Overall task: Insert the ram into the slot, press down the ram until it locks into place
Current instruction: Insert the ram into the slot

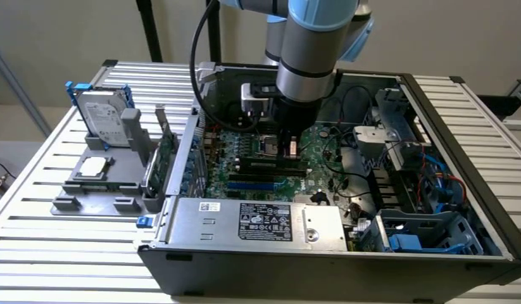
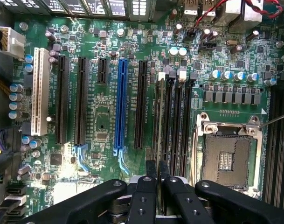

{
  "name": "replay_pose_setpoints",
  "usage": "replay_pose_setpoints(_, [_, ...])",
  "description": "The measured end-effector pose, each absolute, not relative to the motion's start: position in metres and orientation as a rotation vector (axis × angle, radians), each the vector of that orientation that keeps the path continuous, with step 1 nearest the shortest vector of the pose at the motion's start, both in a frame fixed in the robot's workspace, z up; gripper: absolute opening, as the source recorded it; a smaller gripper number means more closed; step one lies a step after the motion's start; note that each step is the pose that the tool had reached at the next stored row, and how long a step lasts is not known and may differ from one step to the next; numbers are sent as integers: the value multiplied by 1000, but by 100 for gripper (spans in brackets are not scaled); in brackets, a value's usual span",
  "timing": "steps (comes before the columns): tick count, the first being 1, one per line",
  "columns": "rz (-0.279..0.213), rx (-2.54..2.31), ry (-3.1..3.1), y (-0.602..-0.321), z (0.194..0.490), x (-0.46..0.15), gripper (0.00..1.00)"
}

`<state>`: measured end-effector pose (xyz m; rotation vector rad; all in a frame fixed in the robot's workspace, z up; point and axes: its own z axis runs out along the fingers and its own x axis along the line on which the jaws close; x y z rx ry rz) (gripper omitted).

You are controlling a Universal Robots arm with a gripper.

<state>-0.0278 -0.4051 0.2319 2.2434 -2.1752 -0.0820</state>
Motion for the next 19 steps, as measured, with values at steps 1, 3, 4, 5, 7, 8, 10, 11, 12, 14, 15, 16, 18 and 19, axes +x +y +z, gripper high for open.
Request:
replay_pose_setpoints(1, [-82,2243,-2175,-405,232,-28,13])
replay_pose_setpoints(3, [-82,2243,-2176,-405,231,-29,13])
replay_pose_setpoints(4, [-82,2243,-2175,-405,231,-29,13])
replay_pose_setpoints(5, [-82,2244,-2175,-405,231,-29,13])
replay_pose_setpoints(7, [-83,2244,-2176,-405,231,-29,13])
replay_pose_setpoints(8, [-84,2244,-2176,-405,231,-29,13])
replay_pose_setpoints(10, [-87,2245,-2177,-405,230,-29,13])
replay_pose_setpoints(11, [-88,2246,-2178,-405,230,-29,13])
replay_pose_setpoints(12, [-90,2247,-2179,-405,230,-29,13])
replay_pose_setpoints(14, [-91,2247,-2179,-405,230,-29,13])
replay_pose_setpoints(15, [-91,2248,-2179,-405,230,-29,13])
replay_pose_setpoints(16, [-89,2248,-2180,-405,230,-29,13])
replay_pose_setpoints(18, [-89,2249,-2180,-405,230,-29,13])
replay_pose_setpoints(19, [-89,2249,-2180,-405,230,-29,13])
